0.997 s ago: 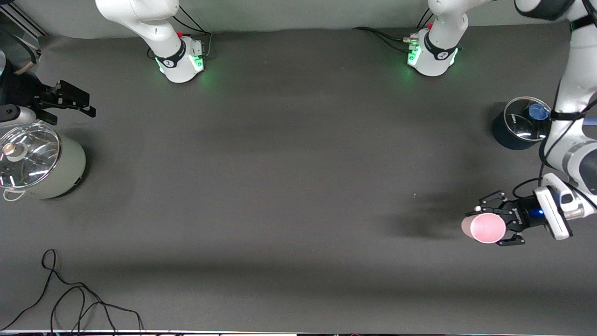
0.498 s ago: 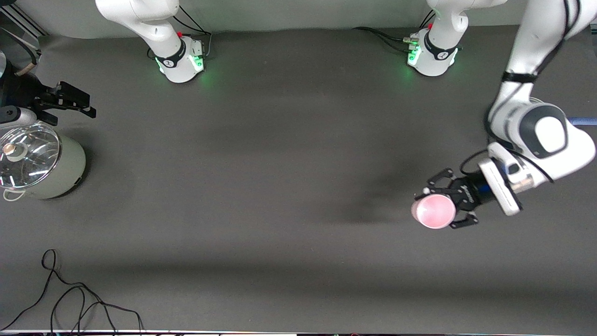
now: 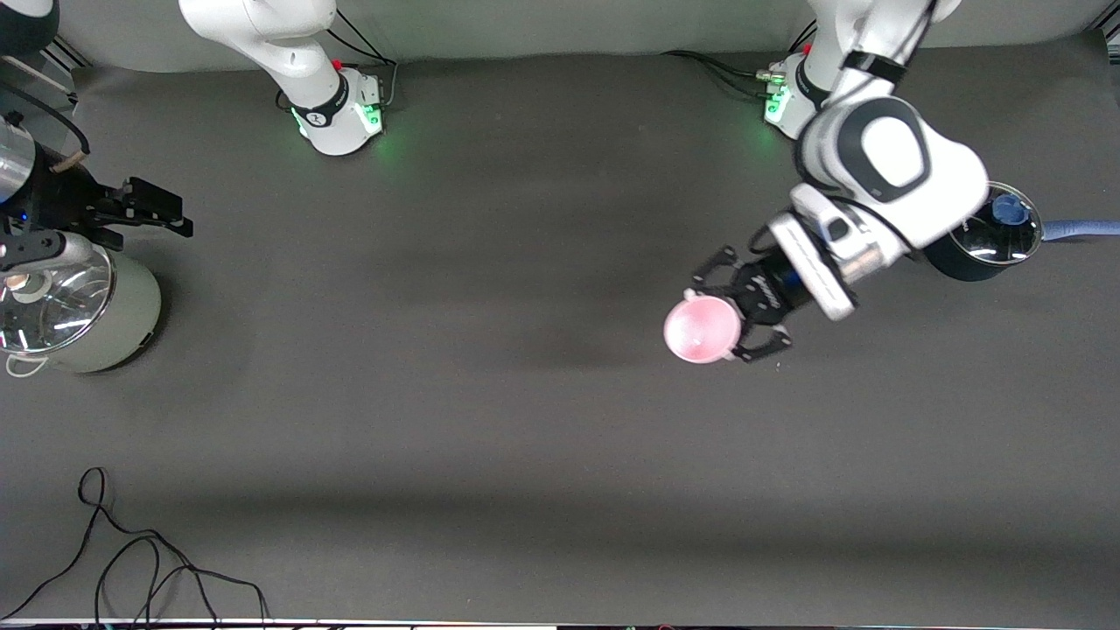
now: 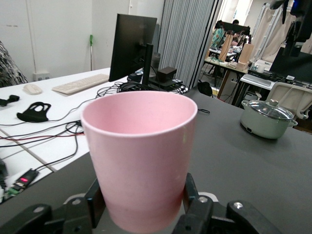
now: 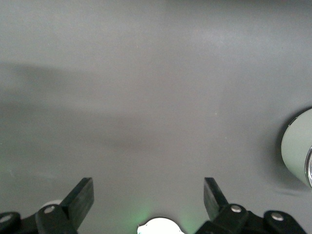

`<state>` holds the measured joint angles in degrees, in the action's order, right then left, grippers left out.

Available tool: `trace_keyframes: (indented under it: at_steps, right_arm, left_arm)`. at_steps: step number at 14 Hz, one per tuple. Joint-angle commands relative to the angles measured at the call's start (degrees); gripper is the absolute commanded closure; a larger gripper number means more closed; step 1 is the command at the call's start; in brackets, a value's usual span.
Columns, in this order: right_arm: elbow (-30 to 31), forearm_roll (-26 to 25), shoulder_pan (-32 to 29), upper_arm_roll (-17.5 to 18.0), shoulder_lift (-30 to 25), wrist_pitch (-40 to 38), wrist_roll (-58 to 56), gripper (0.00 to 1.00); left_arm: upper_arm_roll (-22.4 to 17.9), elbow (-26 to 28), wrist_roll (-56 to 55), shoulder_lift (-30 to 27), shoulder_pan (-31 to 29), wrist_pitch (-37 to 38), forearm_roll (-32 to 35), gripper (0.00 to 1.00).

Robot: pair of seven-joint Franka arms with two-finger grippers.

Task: Transfer pink cup from left to right arm
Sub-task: 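Carry the pink cup with the left gripper toward the table middle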

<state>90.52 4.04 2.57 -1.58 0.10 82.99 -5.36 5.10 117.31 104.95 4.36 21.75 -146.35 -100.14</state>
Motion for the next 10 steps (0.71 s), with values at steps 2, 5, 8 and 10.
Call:
trace_keyframes:
  at_steps: [2, 5, 8, 10]
  right_arm:
    - [-2.0, -0.6, -0.4, -1.1, 2.6, -1.6, -0.4, 0.0]
    - [-3.1, 0.3, 0.2, -1.1, 2.6, -1.6, 4.4, 0.0]
    - [-4.5, 6.9, 0.5, -0.9, 2.8, -1.6, 19.3, 0.0]
    - [-6.2, 11.3, 0.7, 0.2, 3.1, -1.6, 28.8, 0.0]
  left_arm:
    - [-0.9, 0.9, -0.5, -1.4, 9.8, -9.0, -4.7, 0.48]
    - [-0.8, 0.5, -0.6, -1.5, 12.1, -11.2, -5.6, 0.48]
    - [-0.8, 0.2, -0.9, -2.0, 11.8, -10.6, -5.5, 0.48]
    - [-0.8, 0.0, -1.2, -2.7, 11.7, -10.4, -5.5, 0.48]
